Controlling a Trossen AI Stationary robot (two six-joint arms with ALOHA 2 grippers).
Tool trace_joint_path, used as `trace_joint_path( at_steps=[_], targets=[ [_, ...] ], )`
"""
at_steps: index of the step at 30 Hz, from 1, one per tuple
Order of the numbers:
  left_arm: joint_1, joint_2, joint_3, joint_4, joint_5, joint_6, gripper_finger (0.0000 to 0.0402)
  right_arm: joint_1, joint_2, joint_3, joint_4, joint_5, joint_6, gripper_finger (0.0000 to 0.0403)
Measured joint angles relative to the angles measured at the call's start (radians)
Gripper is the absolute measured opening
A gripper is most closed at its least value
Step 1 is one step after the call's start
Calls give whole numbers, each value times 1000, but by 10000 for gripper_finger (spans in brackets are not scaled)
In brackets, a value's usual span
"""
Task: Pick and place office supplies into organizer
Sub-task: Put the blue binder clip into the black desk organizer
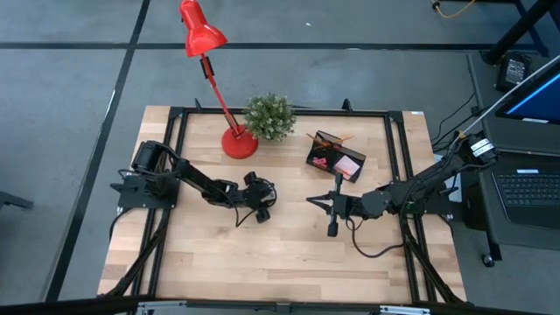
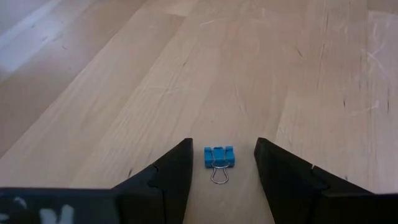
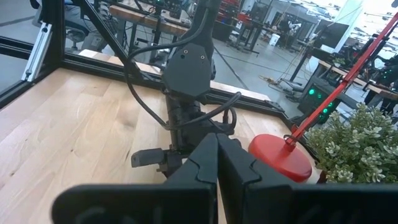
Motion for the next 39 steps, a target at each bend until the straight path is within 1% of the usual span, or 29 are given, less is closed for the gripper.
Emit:
trace_joint_path(
  at_steps=[10, 13, 21, 26, 33, 39],
  targets=[
    [0, -1, 0, -11, 13, 15, 166, 0, 0, 0, -2, 0, 0, 7],
    [0, -1, 0, -13, 22, 24, 148, 0, 0, 0, -2, 0, 0, 7],
    [-2, -2, 0, -13, 35, 31, 85, 0, 0, 0, -2, 0, 0, 7],
    [-2, -2, 0, -13, 35, 31, 61, 0, 0, 0, -2, 0, 0, 7],
    [-2, -16, -1, -16, 39, 39, 57, 0, 0, 0, -2, 0, 3, 7],
    [-3, -101, -11, -78, 55, 112, 57, 0, 0, 0, -2, 0, 4, 7]
  ],
)
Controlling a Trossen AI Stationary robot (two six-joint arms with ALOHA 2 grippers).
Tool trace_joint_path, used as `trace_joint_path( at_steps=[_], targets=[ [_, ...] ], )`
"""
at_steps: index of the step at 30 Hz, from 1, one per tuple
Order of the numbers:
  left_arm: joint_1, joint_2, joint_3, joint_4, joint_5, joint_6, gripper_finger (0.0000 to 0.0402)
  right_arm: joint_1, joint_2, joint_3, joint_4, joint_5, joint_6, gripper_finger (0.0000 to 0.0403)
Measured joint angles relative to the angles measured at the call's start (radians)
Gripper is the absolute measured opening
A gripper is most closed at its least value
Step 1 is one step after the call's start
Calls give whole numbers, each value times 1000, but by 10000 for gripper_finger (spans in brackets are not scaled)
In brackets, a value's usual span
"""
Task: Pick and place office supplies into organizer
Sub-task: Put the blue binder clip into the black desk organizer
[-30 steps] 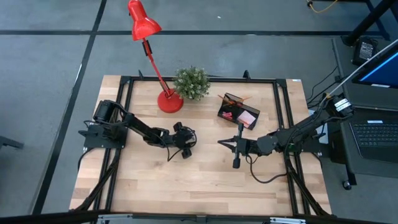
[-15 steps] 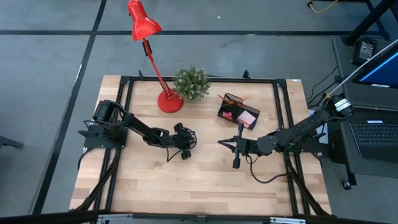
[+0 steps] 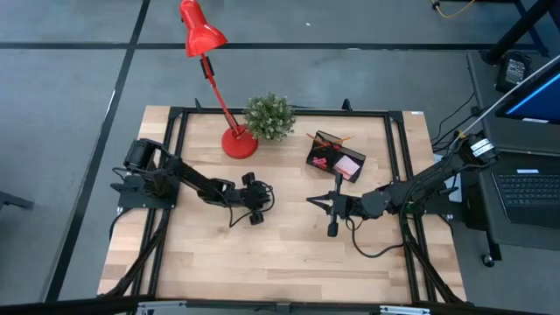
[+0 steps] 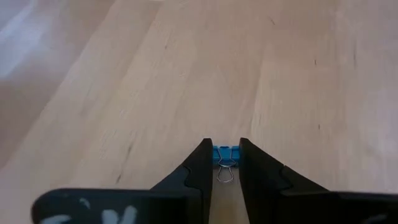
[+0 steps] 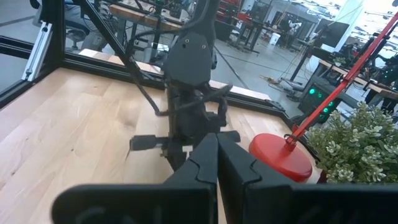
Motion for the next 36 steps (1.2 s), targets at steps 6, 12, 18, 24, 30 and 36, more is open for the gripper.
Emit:
trace_joint_path(
  at_steps=[6, 12, 18, 24, 30, 36],
  targets=[
    [0, -80, 2, -18, -20, 55, 57, 0, 0, 0, -2, 0, 30, 7],
    [-2, -131, 3, -8, -30, 139, 57, 0, 0, 0, 0, 0, 71, 7],
    [-16, -176, 4, 4, -77, 218, 57, -1, 0, 0, 0, 0, 73, 7],
    [-32, -199, 6, 73, -98, 326, 57, -4, 0, 0, 2, 0, 104, 7],
    [-48, -199, 6, 181, -113, 483, 57, -32, 0, 0, 8, 1, 239, 7],
    [-60, -199, 7, 241, -124, 587, 57, -47, 0, 0, 9, 0, 328, 7]
  ],
)
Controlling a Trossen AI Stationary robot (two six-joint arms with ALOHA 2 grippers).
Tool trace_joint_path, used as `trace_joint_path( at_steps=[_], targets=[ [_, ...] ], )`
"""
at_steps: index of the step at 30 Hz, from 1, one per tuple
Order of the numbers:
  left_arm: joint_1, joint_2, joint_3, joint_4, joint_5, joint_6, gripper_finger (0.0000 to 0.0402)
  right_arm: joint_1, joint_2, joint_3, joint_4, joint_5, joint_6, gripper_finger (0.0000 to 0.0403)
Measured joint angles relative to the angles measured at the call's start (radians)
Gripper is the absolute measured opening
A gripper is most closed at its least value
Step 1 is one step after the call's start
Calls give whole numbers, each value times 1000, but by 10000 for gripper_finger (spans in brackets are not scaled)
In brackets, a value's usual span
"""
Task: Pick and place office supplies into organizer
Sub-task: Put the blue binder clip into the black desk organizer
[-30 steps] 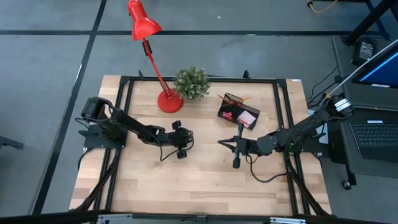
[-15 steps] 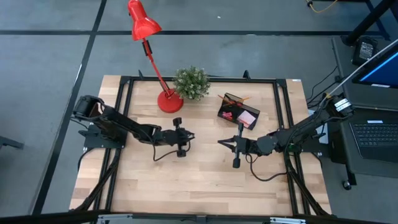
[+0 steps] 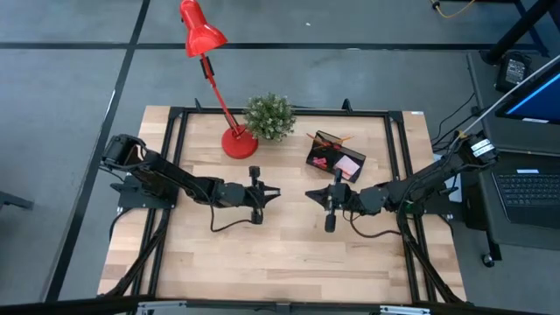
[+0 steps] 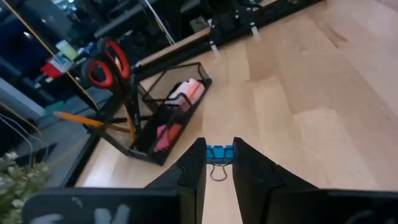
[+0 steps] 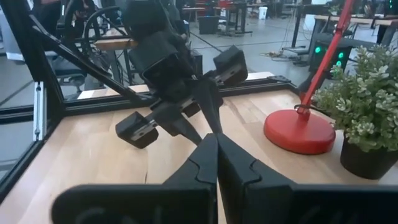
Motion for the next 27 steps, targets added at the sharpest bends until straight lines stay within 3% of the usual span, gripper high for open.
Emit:
trace_joint_path(
  at_steps=[12, 27],
  targets=[
    [10, -1, 0, 65, -3, 96, 57, 0, 0, 0, 0, -1, 31, 7],
    [205, 29, 45, 129, 312, 32, 57, 0, -1, 0, 49, 15, -155, 7]
  ],
)
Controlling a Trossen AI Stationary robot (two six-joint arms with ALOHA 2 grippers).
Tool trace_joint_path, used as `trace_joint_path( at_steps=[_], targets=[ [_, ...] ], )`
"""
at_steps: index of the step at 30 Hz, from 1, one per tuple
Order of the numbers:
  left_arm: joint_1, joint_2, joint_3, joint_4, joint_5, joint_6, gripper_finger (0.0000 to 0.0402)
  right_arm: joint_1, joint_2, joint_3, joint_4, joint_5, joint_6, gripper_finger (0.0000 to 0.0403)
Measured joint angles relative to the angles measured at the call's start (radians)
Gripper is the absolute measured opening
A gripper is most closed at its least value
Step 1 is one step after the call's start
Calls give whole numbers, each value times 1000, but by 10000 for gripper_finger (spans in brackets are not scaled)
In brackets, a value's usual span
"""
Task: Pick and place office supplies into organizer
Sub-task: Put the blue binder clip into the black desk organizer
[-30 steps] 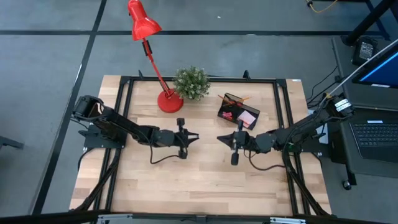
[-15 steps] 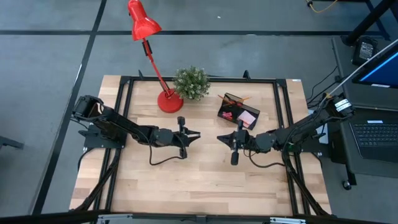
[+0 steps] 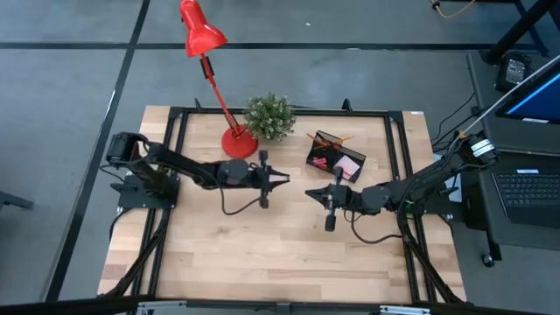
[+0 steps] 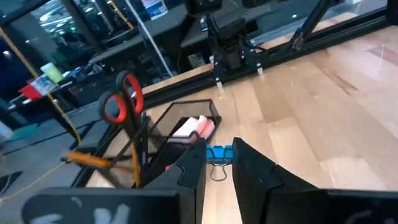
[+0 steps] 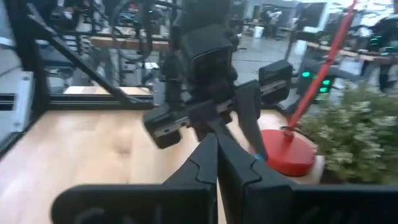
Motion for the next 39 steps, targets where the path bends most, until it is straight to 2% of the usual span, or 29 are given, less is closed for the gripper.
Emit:
trace_joint_path(
  at_steps=[4, 9, 13, 22, 28, 39],
  targets=[
    [35, 63, 65, 0, 40, 12, 57, 3, 0, 0, -2, 68, -51, 7],
    [86, 167, 153, -27, 45, -7, 57, 26, -30, 0, -5, 132, -118, 7],
    [119, 254, 233, -24, 48, -70, 57, 58, -60, 0, -2, 189, -171, 7],
    [139, 416, 417, -37, 86, -83, 57, 106, -73, 0, -22, 305, -208, 7],
    [159, 469, 483, -104, 85, -83, 57, 120, -73, 0, -20, 317, -208, 7],
    [206, 532, 493, -107, 81, -122, 57, 120, -73, 0, -20, 317, -181, 7]
  ],
)
